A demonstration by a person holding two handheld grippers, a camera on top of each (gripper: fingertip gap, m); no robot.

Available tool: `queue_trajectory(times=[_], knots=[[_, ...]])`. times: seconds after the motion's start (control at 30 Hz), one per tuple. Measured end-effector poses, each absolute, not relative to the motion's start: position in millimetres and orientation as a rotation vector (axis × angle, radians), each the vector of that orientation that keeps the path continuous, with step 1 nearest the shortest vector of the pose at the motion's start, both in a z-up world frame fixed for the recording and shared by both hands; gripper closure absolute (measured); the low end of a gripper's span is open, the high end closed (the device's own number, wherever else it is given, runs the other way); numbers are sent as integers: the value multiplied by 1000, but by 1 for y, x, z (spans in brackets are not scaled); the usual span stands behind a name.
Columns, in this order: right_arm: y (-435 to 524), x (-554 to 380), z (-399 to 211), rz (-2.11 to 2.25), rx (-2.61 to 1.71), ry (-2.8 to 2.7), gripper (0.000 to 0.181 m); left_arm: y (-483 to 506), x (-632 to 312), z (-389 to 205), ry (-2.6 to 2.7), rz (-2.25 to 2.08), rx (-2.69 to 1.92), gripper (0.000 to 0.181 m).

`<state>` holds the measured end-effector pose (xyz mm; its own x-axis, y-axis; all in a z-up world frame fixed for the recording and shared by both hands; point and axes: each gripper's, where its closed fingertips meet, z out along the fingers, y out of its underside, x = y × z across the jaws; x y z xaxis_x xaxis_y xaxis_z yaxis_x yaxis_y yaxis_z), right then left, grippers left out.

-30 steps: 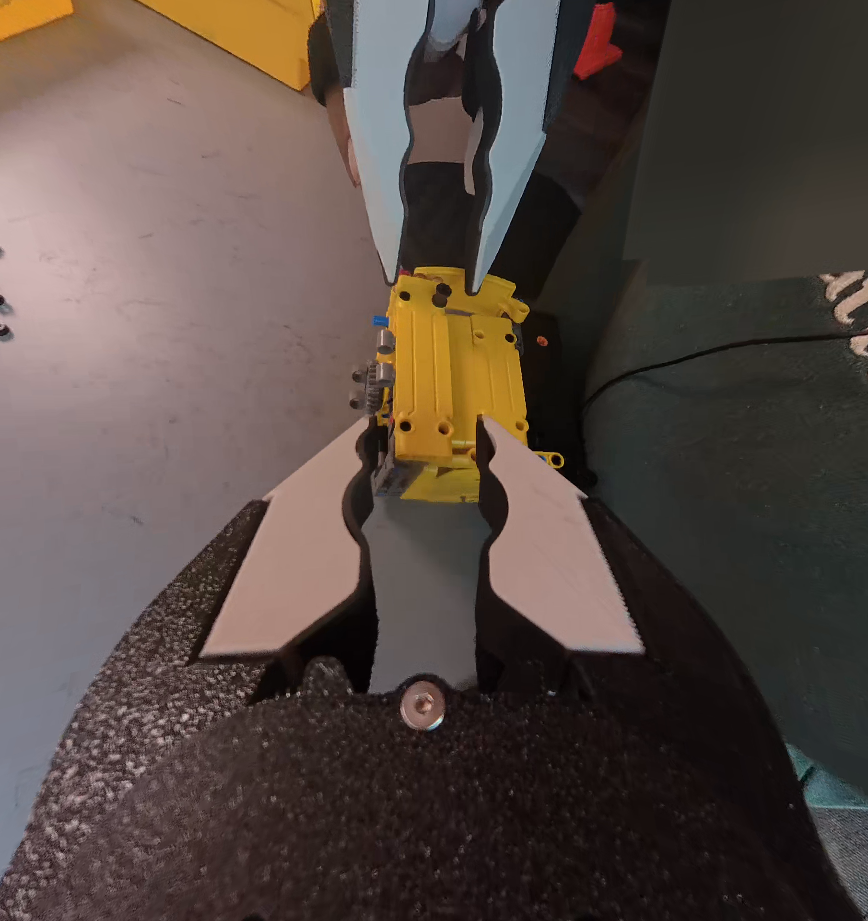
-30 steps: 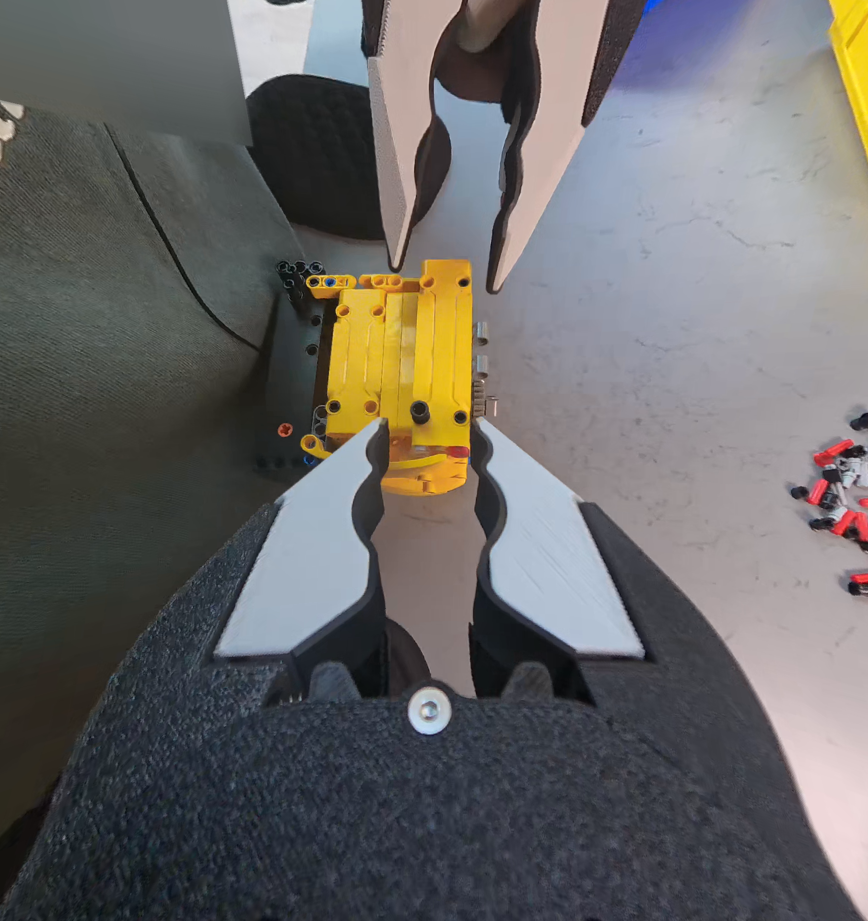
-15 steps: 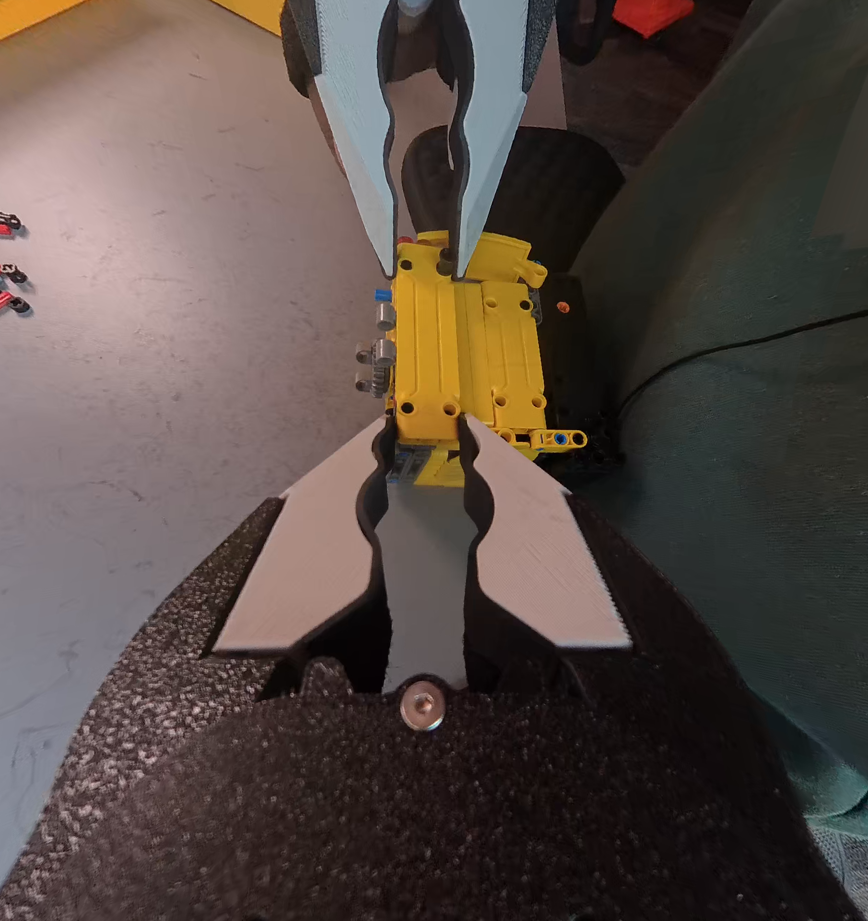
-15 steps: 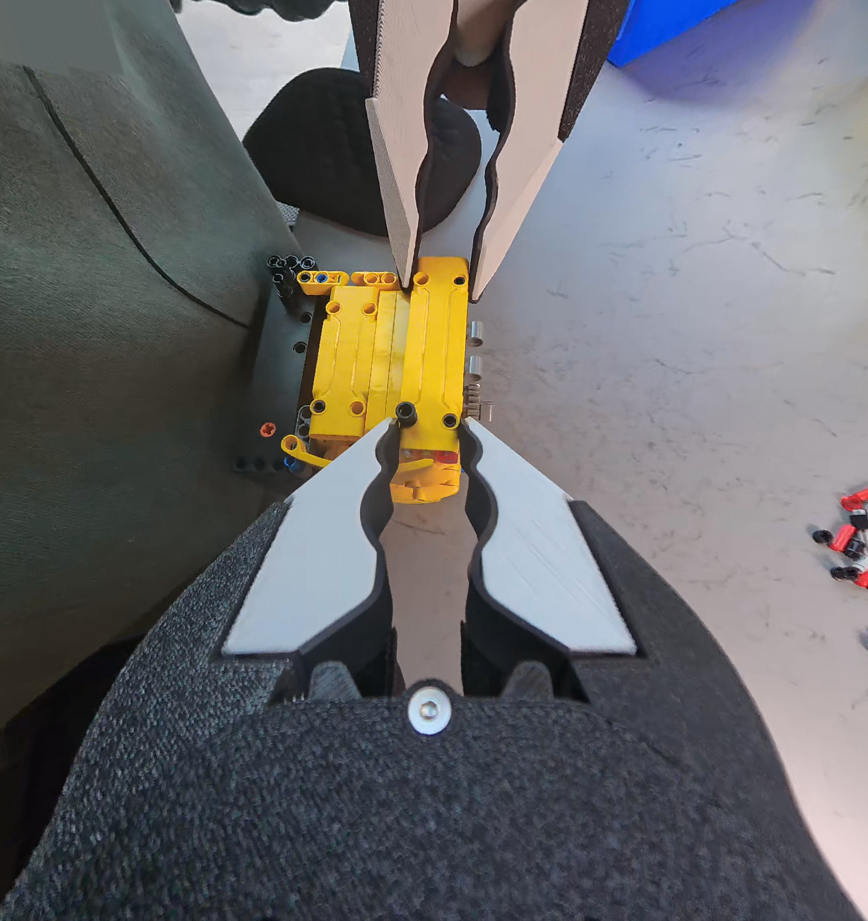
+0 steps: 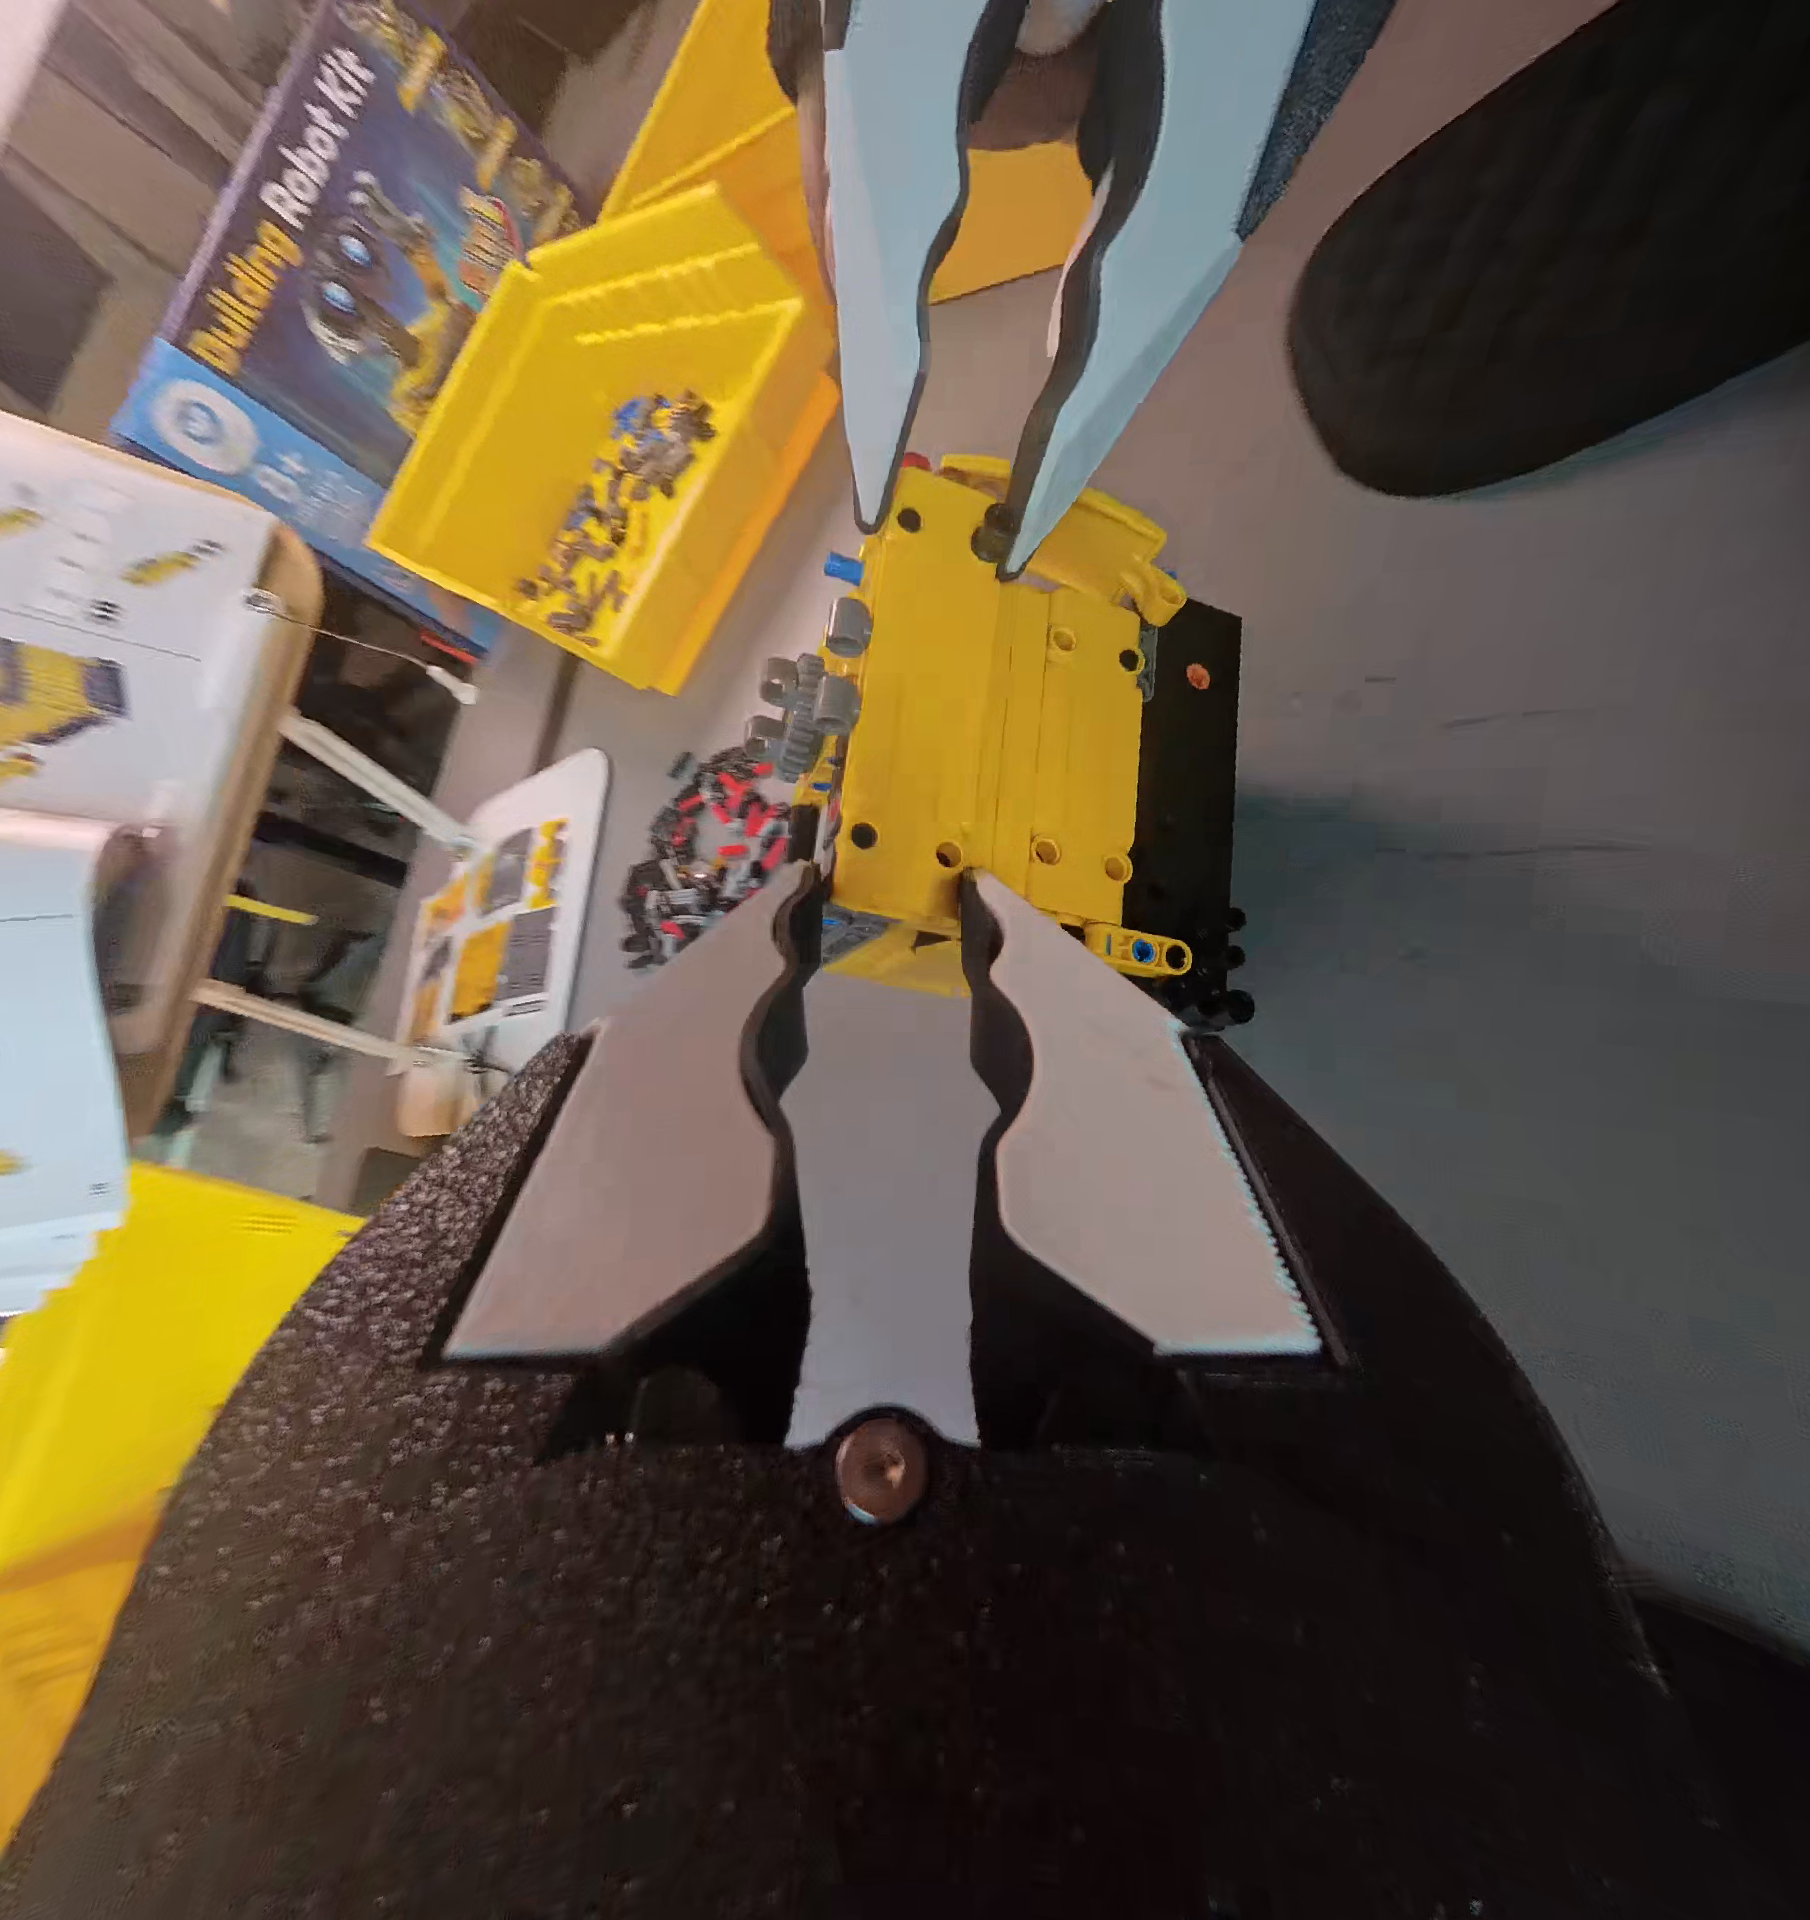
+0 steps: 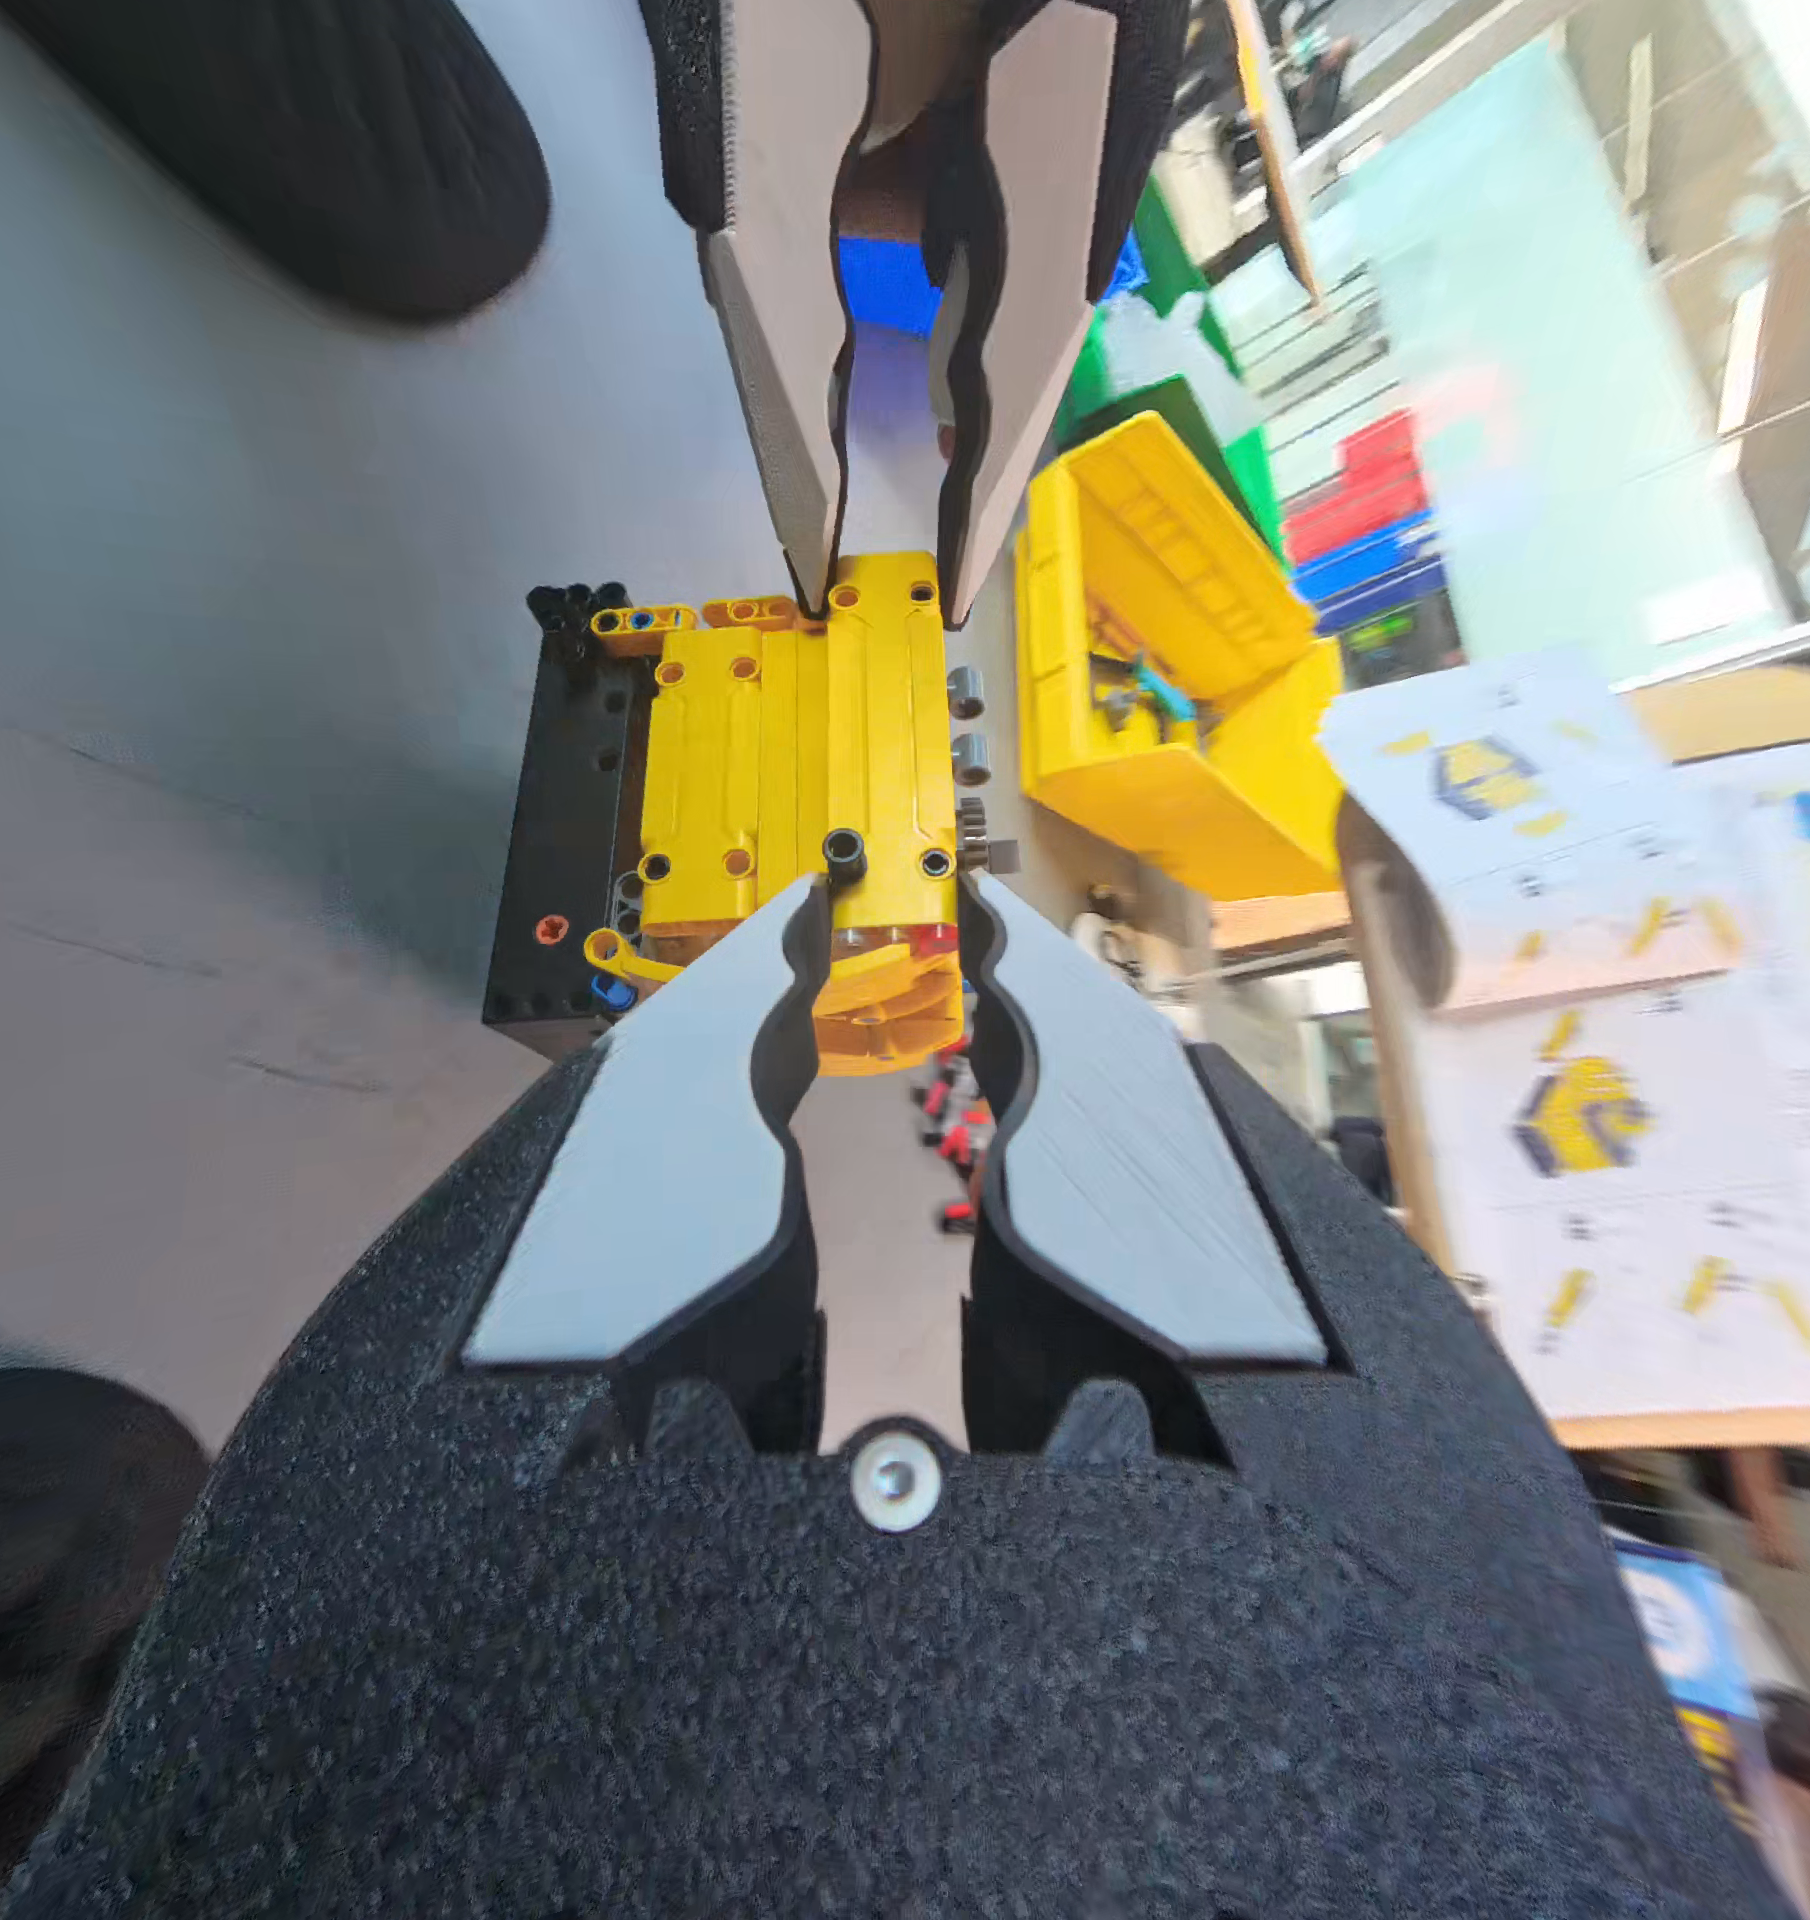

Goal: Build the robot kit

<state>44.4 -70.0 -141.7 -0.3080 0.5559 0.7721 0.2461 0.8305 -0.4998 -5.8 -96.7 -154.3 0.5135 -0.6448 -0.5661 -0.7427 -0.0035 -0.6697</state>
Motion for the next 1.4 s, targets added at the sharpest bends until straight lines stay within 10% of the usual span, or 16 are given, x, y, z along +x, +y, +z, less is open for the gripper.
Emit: queue_trajectory(times=[0.3, 0.67, 1.4], knots=[[-58, 45, -176, 66, -445, -1681, 150, -77, -11, -185, 1222, 510, -1470, 152], [-31, 57, -183, 1072, -1385, -1597, 83, -81, -32, -184, 572, -689, -1804, 107], [3, 12, -204, 837, -1465, -1501, 88, -18, -62, -202, 518, -435, -1878, 145]])
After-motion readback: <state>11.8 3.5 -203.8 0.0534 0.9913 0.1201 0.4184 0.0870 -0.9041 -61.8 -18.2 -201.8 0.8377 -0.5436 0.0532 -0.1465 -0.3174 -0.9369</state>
